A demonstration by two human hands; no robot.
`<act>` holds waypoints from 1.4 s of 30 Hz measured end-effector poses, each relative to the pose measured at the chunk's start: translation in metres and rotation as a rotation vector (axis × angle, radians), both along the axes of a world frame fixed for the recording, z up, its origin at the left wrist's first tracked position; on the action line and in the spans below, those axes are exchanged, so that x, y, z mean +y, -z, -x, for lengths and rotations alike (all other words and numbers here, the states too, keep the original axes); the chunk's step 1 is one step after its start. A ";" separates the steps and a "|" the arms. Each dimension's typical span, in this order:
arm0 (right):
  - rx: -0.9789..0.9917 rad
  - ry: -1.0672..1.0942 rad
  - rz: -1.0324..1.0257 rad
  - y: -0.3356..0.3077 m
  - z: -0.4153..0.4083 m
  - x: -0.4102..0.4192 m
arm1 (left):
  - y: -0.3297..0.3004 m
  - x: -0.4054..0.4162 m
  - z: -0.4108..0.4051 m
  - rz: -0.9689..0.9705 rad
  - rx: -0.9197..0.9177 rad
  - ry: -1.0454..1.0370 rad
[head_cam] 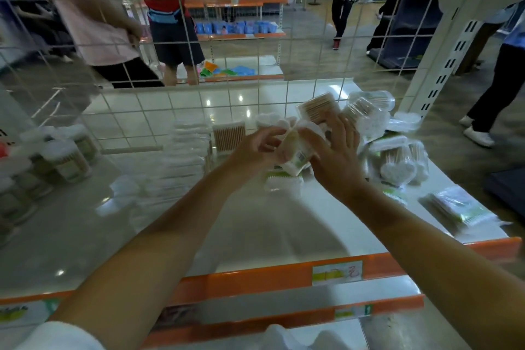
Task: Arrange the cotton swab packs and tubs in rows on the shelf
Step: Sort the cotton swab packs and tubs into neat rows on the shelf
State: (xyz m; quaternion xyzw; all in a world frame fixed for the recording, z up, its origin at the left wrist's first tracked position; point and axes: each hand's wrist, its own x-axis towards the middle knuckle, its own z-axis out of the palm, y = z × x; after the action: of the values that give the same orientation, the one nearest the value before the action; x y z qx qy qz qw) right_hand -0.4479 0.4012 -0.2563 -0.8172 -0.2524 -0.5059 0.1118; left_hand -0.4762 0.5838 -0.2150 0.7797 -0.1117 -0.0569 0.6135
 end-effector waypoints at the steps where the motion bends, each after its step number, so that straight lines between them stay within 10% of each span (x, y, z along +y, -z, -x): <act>1: 0.003 -0.024 -0.006 0.001 0.003 0.003 | 0.002 0.003 0.002 0.013 0.003 0.015; 22: 0.250 -0.193 -0.003 -0.001 0.024 0.043 | -0.006 0.032 0.030 0.005 -0.055 0.017; 42: 0.443 -0.350 0.014 -0.039 0.051 0.148 | -0.047 0.129 0.047 -0.422 -0.366 -0.326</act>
State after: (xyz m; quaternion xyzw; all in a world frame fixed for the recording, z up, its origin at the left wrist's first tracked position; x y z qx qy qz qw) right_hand -0.4987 0.5495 -0.2175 -0.8526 -0.3626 -0.2862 0.2444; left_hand -0.5232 0.7133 -0.1680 0.8946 -0.0796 0.1616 0.4090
